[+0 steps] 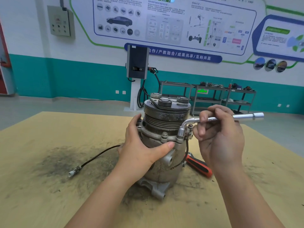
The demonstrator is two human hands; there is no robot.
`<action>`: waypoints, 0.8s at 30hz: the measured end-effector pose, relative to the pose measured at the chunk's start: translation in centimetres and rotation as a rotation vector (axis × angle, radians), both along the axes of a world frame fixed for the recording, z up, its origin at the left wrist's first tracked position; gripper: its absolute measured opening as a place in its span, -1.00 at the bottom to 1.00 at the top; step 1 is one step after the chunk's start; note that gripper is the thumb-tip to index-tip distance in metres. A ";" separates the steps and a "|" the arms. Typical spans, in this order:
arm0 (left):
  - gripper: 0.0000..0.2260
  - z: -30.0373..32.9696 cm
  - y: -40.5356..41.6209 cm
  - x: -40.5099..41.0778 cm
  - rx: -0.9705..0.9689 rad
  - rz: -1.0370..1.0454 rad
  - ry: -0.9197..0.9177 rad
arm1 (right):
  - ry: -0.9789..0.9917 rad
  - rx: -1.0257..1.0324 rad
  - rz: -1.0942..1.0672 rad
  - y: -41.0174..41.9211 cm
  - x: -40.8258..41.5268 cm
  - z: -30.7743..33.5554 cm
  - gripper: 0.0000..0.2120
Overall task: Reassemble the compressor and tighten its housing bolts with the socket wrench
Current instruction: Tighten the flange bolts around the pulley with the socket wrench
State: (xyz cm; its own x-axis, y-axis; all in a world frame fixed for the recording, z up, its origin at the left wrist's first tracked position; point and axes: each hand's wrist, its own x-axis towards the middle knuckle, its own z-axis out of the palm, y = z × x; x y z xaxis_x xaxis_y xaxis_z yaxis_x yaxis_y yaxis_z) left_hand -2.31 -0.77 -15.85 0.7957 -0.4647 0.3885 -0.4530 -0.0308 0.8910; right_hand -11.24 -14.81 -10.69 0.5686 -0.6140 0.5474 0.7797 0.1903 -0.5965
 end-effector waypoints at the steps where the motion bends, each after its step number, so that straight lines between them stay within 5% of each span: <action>1: -0.02 0.0 0.0 0.0 0.002 0.000 -0.001 | -0.031 -0.021 -0.016 0.3 0.0 -0.1 -0.67; 7: -0.05 -0.1 -0.1 0.0 0.009 0.014 0.008 | -0.045 -0.009 -0.017 1.1 -0.4 0.0 -0.61; 15: -0.04 -0.2 -0.2 0.0 -0.011 0.037 0.002 | -0.132 -0.127 -0.405 3.0 -0.3 -1.0 -0.84; 19: -0.01 -0.3 -0.5 0.1 -0.052 0.055 0.006 | -0.181 -0.486 -0.635 5.3 0.1 -2.0 -0.84; 24: -0.11 -0.8 -0.7 0.2 -0.043 0.022 -0.014 | 0.005 -0.987 -0.791 6.8 0.6 -2.7 -0.79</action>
State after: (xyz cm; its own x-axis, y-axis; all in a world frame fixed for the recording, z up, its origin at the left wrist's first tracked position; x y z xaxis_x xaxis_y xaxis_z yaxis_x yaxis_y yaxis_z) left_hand -2.08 -1.51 -16.65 0.7996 -0.4300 0.4193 -0.4655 -0.0026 0.8850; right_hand -10.66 -8.05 -13.43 0.2374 -0.1193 0.9641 0.4742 -0.8519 -0.2221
